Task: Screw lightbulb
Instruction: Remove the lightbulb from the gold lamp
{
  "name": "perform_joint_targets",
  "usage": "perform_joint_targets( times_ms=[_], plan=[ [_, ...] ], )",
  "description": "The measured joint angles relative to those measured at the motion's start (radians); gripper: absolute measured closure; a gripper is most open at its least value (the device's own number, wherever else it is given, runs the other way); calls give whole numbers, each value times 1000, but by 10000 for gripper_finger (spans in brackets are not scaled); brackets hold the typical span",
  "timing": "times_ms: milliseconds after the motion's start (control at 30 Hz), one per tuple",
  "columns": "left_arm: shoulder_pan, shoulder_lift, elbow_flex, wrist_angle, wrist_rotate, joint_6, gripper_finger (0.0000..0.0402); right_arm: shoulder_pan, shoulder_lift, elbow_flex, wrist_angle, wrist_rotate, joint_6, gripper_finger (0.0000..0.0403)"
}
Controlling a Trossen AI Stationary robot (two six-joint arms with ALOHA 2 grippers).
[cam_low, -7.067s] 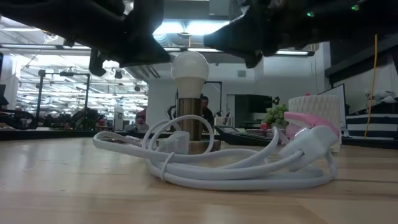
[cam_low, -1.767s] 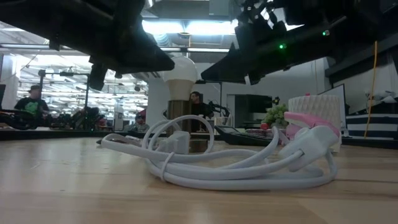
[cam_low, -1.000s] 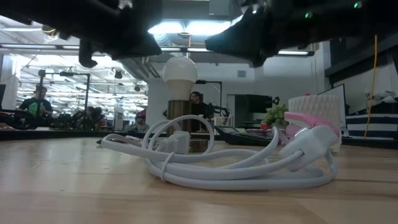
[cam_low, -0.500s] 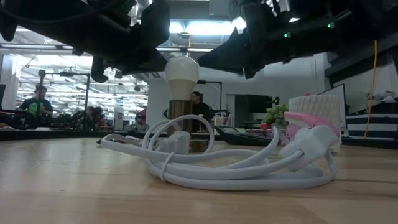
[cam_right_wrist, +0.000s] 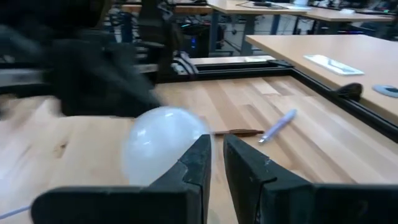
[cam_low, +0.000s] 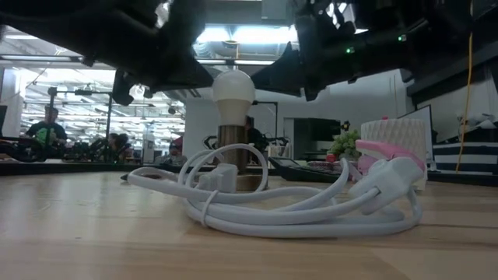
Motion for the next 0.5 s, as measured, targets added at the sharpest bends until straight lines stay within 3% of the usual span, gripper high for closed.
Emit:
perform_joint_targets(
  times_ms=[333, 500],
  plan=[
    [-60, 0, 2, 4, 9, -6, 401, -33, 1, 0, -3, 3, 0, 352],
    [-77, 0, 2, 10, -57, -3, 401, -29, -3, 0, 31, 8, -19, 352]
  ],
)
